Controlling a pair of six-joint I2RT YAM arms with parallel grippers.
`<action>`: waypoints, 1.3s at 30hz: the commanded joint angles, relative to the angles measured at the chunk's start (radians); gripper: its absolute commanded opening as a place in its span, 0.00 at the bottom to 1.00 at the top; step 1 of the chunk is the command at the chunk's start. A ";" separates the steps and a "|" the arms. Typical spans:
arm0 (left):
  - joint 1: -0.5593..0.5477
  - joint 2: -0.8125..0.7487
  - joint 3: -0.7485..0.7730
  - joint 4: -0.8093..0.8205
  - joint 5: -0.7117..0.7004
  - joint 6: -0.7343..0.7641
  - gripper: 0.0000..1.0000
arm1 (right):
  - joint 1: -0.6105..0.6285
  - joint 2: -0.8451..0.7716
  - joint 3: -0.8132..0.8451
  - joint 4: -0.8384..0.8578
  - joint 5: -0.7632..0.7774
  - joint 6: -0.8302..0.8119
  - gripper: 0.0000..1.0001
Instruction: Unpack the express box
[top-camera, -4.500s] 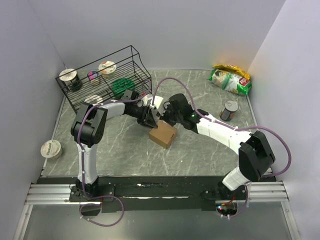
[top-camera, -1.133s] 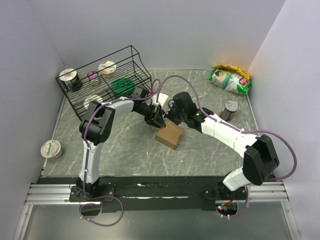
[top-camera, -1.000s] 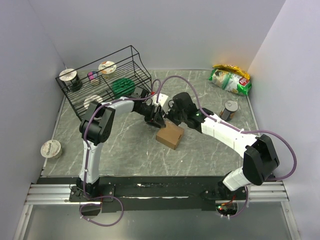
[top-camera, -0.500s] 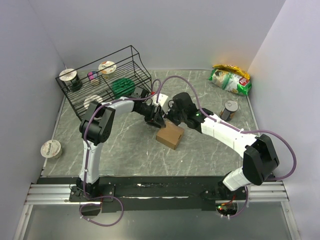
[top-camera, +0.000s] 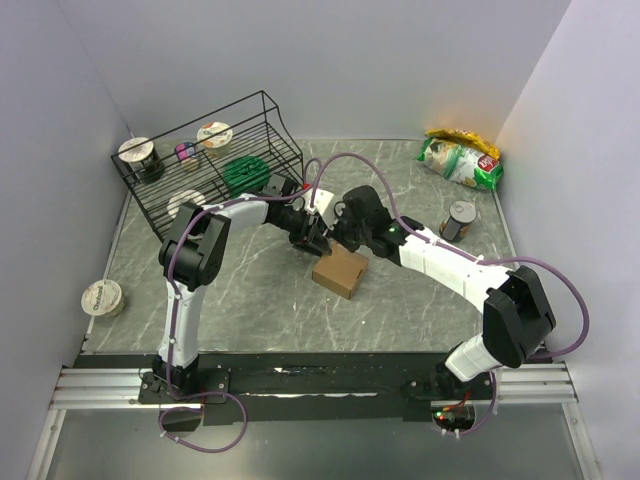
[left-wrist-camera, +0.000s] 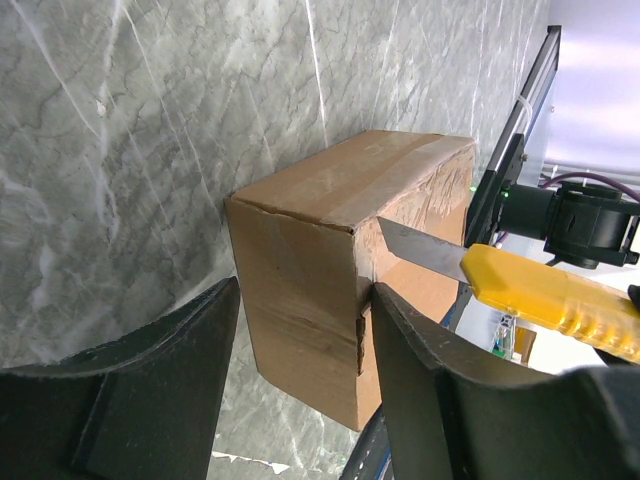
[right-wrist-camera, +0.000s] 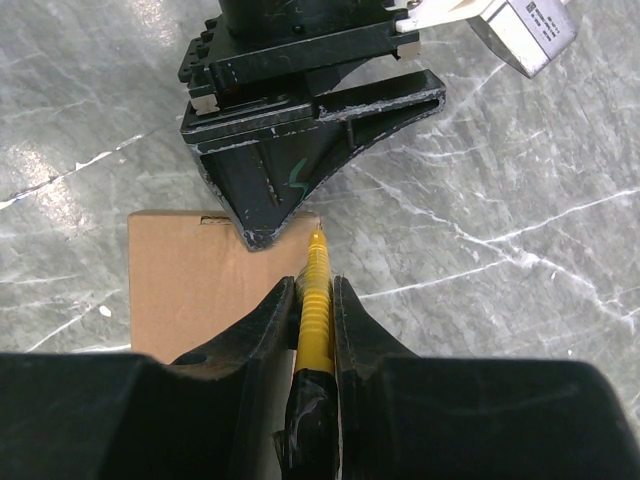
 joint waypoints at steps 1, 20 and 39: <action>-0.012 0.022 0.002 -0.017 -0.059 0.018 0.60 | 0.009 0.008 0.014 0.037 0.003 -0.013 0.00; -0.012 0.025 -0.004 -0.013 -0.061 0.017 0.59 | 0.015 -0.029 -0.014 0.054 0.012 -0.053 0.00; -0.014 0.028 -0.004 -0.010 -0.061 0.012 0.58 | 0.018 -0.063 -0.025 0.068 -0.020 -0.056 0.00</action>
